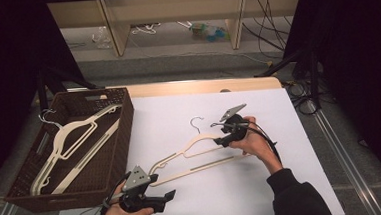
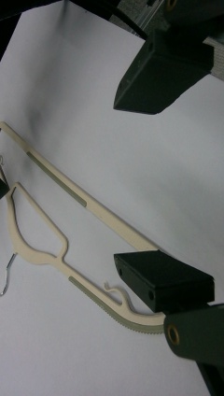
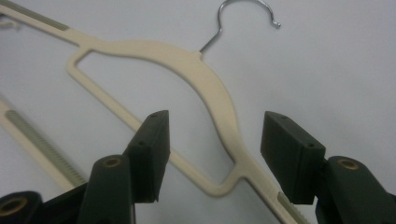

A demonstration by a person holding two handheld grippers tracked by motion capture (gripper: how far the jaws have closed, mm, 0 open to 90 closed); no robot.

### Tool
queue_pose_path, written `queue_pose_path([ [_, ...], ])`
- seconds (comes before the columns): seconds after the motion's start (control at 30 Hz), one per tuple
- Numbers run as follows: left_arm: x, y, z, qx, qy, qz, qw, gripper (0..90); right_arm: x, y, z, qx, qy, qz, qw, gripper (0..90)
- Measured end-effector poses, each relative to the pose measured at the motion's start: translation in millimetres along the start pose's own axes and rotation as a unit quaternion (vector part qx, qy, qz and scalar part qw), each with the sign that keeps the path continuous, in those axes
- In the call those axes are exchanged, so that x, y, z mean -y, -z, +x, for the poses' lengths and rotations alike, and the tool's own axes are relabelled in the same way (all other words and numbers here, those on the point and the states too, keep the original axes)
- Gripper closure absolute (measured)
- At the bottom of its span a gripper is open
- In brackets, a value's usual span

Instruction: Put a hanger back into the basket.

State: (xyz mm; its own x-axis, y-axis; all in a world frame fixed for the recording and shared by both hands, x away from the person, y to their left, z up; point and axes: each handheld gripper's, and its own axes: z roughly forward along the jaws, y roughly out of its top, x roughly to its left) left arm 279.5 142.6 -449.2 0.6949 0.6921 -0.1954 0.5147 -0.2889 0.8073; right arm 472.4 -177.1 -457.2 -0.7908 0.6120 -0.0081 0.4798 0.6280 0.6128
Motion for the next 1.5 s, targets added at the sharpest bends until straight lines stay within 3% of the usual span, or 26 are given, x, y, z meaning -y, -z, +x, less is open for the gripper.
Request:
queue_pose_path([
  [0.1, 0.3, 0.4, 0.5, 0.002, -0.005, 0.002, 1.0, 21.7, -3.9, -8.9, -4.8, -0.008, 0.001, 0.008, 0.9999, 45.2],
  [0.13, 0.4, 0.1, 0.9, 0.003, -0.006, 0.002, 1.0, 21.7, -4.9, -11.5, -5.8, -0.012, -0.01, 0.012, 0.9998, 45.5],
  [0.17, 0.4, -0.3, -0.6, 0.005, 0.003, -0.002, 1.0, 21.7, -5.1, -15.1, -8.2, -0.014, 0.0, 0.017, 0.9998, 45.6],
  [0.33, 0.7, -0.3, -0.2, 0.008, 0.002, -0.004, 1.0, 21.8, -6.3, -25.9, -13.3, -0.023, -0.005, 0.035, 0.9991, 52.5],
  [0.47, 0.6, 0.0, 0.0, 0.006, 0.001, 0.0, 1.0, 21.8, -7.4, -26.7, -12.2, -0.017, 0.008, 0.04, 0.999, 55.9],
  [0.7, 0.9, -0.1, -0.6, 0.009, 0.002, -0.001, 1.0, 21.9, -6.7, -23.2, -12.7, -0.031, 0.016, 0.053, 0.998, 77.0],
  [1.13, 1.4, -0.8, -1.3, 0.01, -0.001, 0.004, 0.9999, 21.9, 8.0, -6.6, 1.3, -0.059, 0.059, 0.08, 0.9933, 80.3],
  [1.27, 1.7, -2.3, -2.6, 0.011, 0.001, 0.005, 0.9999, 21.9, 9.8, -1.4, 4.4, -0.054, 0.058, 0.099, 0.9919, 79.5],
  [1.4, 1.8, -3.6, -1.8, 0.019, -0.003, 0.009, 0.9998, 22.1, 5.6, -3.4, 6.7, -0.049, 0.032, 0.115, 0.9917, 73.9],
  [1.5, 2.0, -3.9, -2.1, 0.018, -0.001, 0.009, 0.9998, 22.8, 0.7, -5.1, 10.3, -0.041, 0.039, 0.132, 0.9897, 73.4],
])
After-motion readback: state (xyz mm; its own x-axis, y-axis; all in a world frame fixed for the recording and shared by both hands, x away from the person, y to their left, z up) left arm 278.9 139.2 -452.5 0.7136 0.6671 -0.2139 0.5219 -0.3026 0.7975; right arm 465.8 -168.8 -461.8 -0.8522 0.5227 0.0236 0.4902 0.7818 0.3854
